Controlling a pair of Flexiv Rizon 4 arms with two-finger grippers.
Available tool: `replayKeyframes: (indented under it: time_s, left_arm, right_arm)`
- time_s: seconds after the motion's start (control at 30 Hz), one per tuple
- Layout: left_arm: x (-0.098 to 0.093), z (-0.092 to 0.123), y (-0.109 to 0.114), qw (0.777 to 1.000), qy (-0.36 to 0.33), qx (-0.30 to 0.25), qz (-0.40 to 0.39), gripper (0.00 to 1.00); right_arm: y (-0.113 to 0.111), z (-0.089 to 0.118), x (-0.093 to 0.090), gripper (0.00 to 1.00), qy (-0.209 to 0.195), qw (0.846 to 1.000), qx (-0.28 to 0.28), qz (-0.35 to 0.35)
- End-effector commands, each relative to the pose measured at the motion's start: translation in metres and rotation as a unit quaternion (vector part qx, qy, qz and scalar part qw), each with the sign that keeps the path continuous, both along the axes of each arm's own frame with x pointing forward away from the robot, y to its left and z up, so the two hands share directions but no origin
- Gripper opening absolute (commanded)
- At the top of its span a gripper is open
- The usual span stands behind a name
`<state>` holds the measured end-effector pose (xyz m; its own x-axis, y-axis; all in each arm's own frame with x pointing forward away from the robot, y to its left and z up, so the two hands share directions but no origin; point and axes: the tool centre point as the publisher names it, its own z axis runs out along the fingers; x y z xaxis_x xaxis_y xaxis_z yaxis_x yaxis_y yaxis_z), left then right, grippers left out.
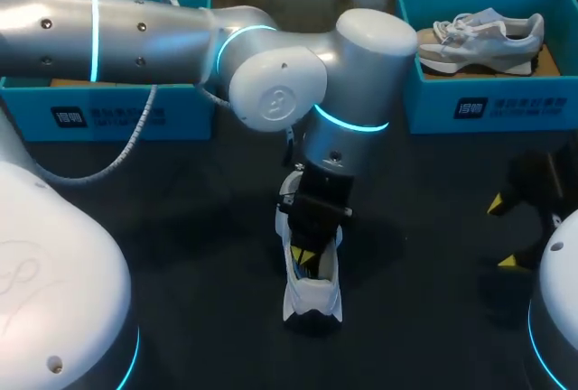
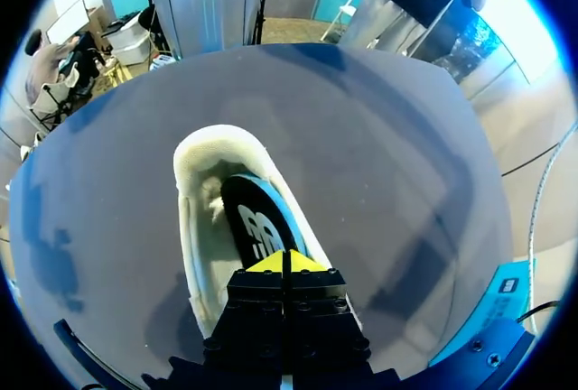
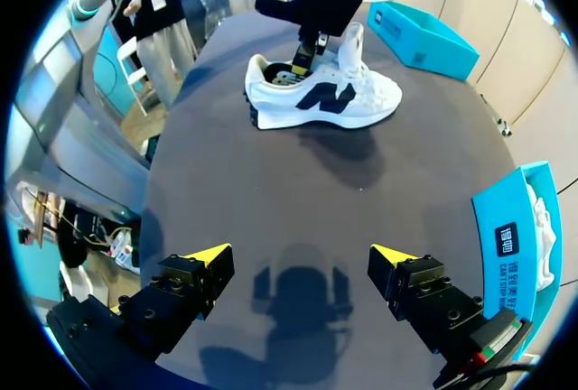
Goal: Take the shoe out of the shoebox, open the shoe tongue, remove and reinsert the insole, then place the shoe into the shoebox
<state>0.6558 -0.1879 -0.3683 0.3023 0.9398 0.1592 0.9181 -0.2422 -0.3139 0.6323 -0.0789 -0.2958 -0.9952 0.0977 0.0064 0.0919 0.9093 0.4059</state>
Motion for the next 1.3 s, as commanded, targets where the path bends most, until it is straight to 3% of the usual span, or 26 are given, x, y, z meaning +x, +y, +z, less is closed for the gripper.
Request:
replayKeyframes:
  time_s: [0.03,0.23,0.37,0.63,0.83,1.3]
  left_arm:
    - [-0.006,-0.007,0.01,1.0,0.005,-0.007,0.0,0.0]
    - [-0.021,-0.027,0.016,0.999,-0.015,-0.016,0.024,0.0]
    - [-0.02,-0.037,0.01,0.999,-0.004,-0.029,0.034,0.0]
    - [-0.017,0.004,0.005,0.998,-0.019,-0.054,0.036,0.0]
    - [-0.016,0.017,-0.004,0.999,-0.033,-0.015,0.025,0.0]
    - [-0.008,-0.018,0.002,0.998,-0.042,0.042,0.027,0.0]
  right_arm:
    - [0.0,0.0,-0.001,1.0,-0.001,1.0,-0.001,0.0]
    - [0.0,0.0,-0.001,1.0,-0.001,1.0,-0.001,0.0]
    - [0.0,0.0,-0.001,1.0,-0.001,1.0,-0.001,0.0]
    - [0.0,0.0,-0.001,1.0,-0.001,1.0,-0.001,0.0]
    - [0.0,0.0,-0.001,1.0,-0.001,1.0,-0.001,0.0]
    - [0.0,0.0,-0.001,1.0,-0.001,1.0,-0.001,0.0]
